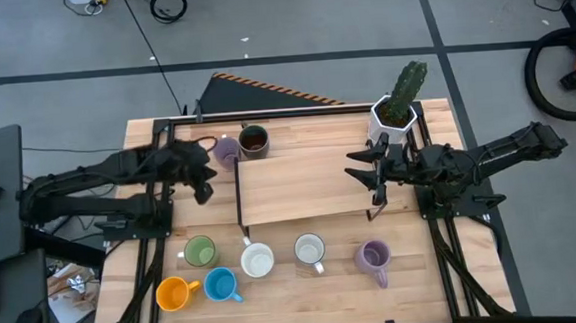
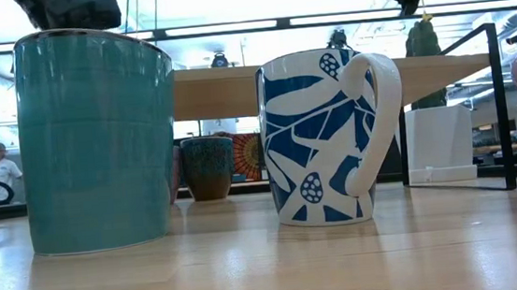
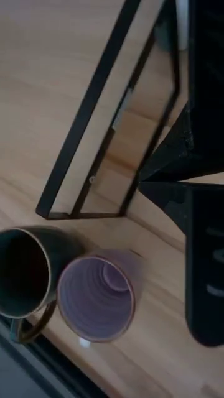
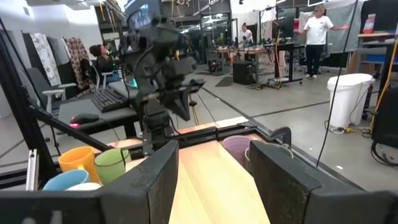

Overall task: Place coffee mugs
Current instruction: Put the top purple mug on the shelf

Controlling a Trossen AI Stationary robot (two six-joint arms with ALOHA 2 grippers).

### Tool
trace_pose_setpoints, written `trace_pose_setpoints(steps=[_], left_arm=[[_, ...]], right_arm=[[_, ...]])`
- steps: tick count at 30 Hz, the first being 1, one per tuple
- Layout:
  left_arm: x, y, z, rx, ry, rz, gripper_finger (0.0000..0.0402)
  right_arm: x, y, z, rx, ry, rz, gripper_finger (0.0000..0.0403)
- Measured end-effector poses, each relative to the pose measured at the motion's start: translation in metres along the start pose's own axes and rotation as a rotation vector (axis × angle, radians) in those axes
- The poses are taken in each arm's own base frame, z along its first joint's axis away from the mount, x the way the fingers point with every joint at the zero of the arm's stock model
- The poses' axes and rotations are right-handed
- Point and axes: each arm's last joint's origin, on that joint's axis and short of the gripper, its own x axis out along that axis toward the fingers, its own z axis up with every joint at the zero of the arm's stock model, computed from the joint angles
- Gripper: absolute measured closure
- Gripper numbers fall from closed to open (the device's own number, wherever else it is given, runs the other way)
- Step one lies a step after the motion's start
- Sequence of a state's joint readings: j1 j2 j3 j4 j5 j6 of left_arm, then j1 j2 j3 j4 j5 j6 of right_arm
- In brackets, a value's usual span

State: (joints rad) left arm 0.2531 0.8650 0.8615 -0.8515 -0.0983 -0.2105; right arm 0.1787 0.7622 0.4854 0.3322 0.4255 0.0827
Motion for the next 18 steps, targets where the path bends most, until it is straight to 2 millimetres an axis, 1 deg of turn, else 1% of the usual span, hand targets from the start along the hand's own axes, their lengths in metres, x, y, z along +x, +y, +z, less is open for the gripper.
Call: trace_pose_setpoints(steps=[3,6,9,12,14,18], left_arm=[[-0.011,0.007,0.016,0.000,0.038,0.033,0.0388],[-0.019,0.012,0.041,0.000,-0.001,0.062,0.0389],[-0.017,0.018,0.065,0.022,0.008,0.074,0.0392],[-0.005,0.026,0.085,0.034,0.043,0.060,0.0394],[0.008,0.033,0.097,0.031,0.074,0.060,0.0394],[0.035,0.044,0.107,0.036,0.156,0.062,0.0389]], right_arm=[[0.001,0.000,-0.001,-0.002,0.005,0.000,0.0199],[0.001,0.000,0.000,0.002,0.001,0.000,0.0199],[0.001,0.000,0.000,0.020,0.001,0.000,0.0199],[0.001,0.000,0.000,0.029,0.002,0.000,0.0199],[0.001,0.000,0.000,0.028,0.003,0.000,0.0199],[0.001,0.000,-0.002,0.021,0.016,-0.001,0.0199]])
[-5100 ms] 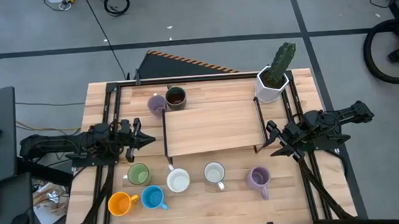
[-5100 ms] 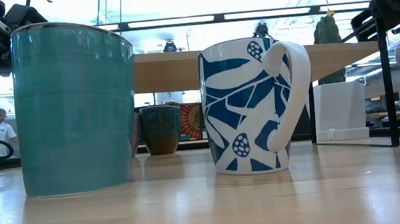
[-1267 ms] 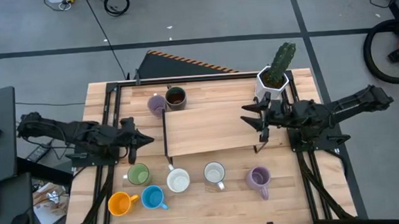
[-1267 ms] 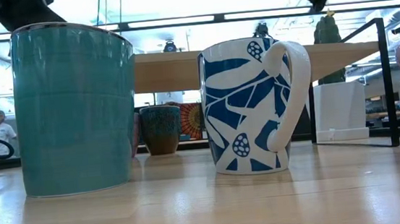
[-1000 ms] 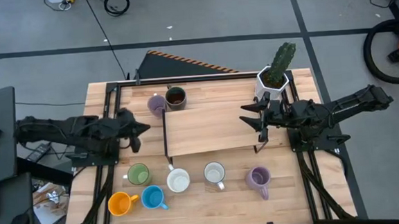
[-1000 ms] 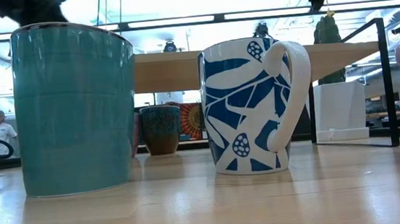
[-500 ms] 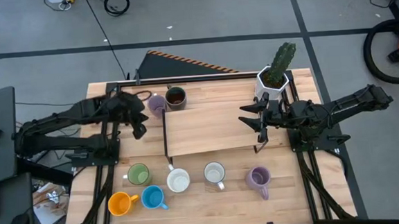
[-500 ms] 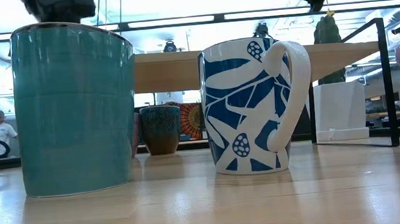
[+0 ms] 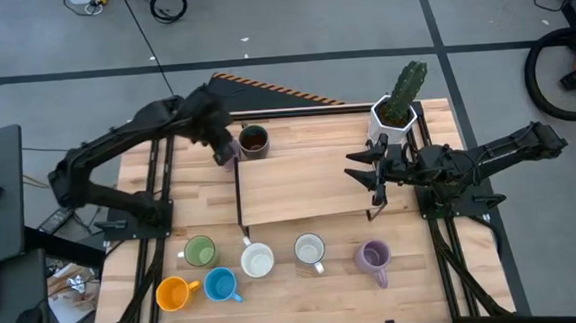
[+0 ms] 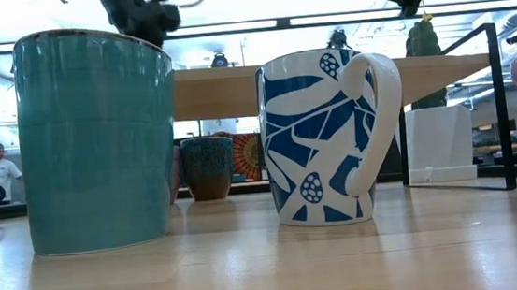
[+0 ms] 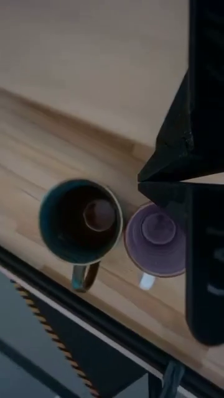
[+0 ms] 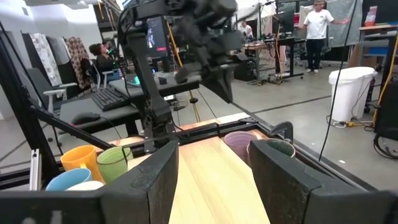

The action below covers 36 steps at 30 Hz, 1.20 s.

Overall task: Place coffee mugs
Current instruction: Put the top purple mug on the shelf

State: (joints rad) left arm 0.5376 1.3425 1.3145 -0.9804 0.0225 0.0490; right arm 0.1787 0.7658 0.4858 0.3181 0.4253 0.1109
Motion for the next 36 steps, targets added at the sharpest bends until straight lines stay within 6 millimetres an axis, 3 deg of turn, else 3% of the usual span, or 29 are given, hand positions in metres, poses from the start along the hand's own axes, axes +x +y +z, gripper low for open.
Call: trace_pose_setpoints(steps=[4,10,24,36], left_arm=[[0.011,0.006,0.002,0.048,0.071,0.018,0.0384],[0.006,0.018,0.011,0.090,0.006,0.113,0.0365],[0.003,0.071,-0.004,-0.108,0.068,0.149,0.0300],[0.034,0.107,-0.010,-0.194,0.143,0.059,0.0299]], right_arm=[[0.000,0.000,0.000,-0.009,-0.001,-0.001,0.0199],[0.001,-0.003,0.000,-0.010,-0.001,-0.015,0.0199],[0.004,-0.009,0.000,0.033,0.016,0.058,0.0199],[0.009,-0.025,-0.001,0.037,0.044,0.052,0.0199]])
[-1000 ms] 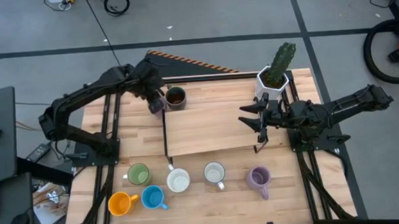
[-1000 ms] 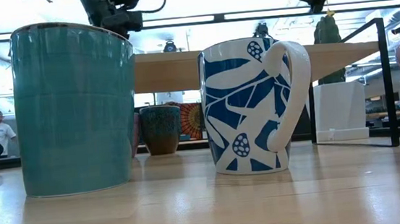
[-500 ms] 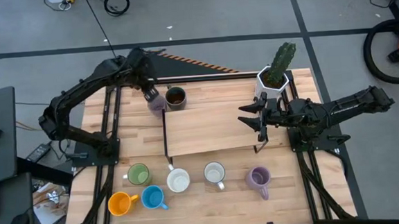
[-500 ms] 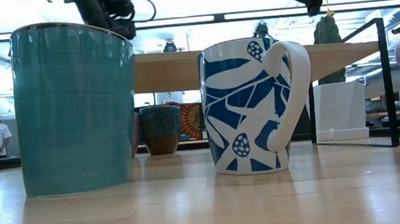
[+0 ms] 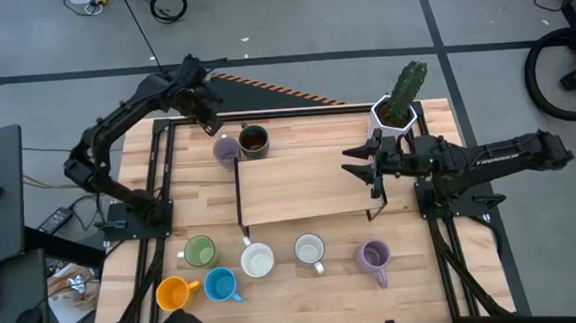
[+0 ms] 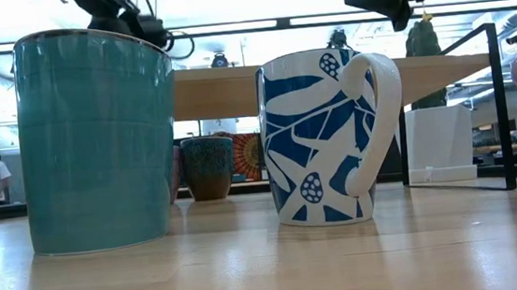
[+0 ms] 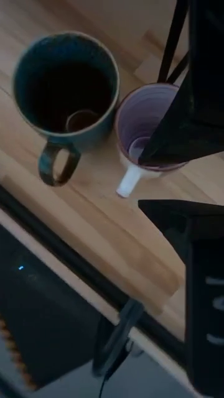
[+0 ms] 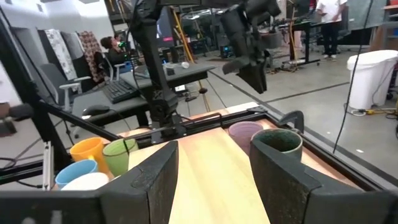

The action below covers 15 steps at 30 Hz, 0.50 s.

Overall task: Place coffee mugs
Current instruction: Put the top purple mug on the shelf

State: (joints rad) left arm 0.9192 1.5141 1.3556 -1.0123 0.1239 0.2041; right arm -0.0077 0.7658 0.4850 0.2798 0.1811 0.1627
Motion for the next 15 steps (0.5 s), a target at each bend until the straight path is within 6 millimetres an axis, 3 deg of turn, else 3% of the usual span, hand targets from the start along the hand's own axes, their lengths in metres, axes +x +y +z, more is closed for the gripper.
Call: trace_pose_setpoints(steps=[8,15], left_arm=[[0.031,0.003,0.002,0.015,0.104,-0.102,0.0292],[0.043,0.002,0.000,0.014,0.182,-0.116,0.0233]], right_arm=[[0.000,-0.001,0.000,0.003,-0.001,-0.006,0.0199],[0.000,-0.001,0.000,0.003,-0.001,-0.005,0.0199]])
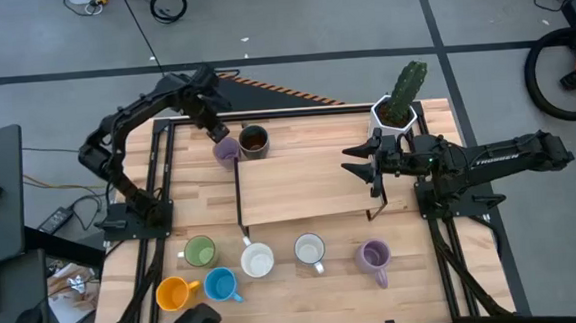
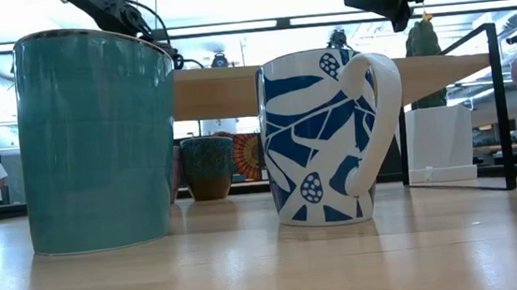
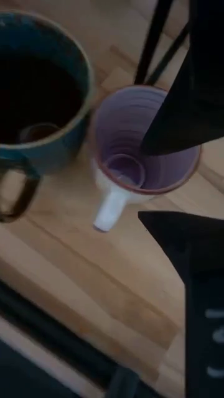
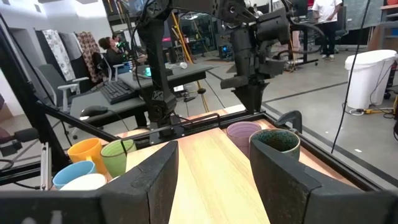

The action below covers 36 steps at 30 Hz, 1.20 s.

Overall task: Place coffee mugs
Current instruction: Put the top purple mug on the shelf

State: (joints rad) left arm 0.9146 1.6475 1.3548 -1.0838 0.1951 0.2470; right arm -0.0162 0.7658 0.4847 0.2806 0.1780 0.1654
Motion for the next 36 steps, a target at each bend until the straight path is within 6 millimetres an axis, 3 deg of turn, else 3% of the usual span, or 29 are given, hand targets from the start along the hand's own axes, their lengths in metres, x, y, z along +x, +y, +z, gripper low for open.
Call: trace_pose_setpoints(steps=[5,12,25,36], left_arm=[[0.007,-0.003,0.000,0.008,0.054,0.049,0.0209],[0.016,-0.008,0.006,0.006,0.067,0.090,0.0208],[0.036,-0.003,0.002,-0.157,0.089,0.100,0.0209],[0.044,-0.002,-0.002,-0.307,0.085,0.118,0.0271]], right_arm=[[0.000,0.000,0.000,-0.002,0.000,0.000,0.0199],[0.000,0.000,0.000,-0.002,-0.001,0.000,0.0199],[0.000,0.000,0.000,-0.006,0.000,0.000,0.0199],[0.000,0.000,0.000,-0.011,0.000,-0.001,0.0199]])
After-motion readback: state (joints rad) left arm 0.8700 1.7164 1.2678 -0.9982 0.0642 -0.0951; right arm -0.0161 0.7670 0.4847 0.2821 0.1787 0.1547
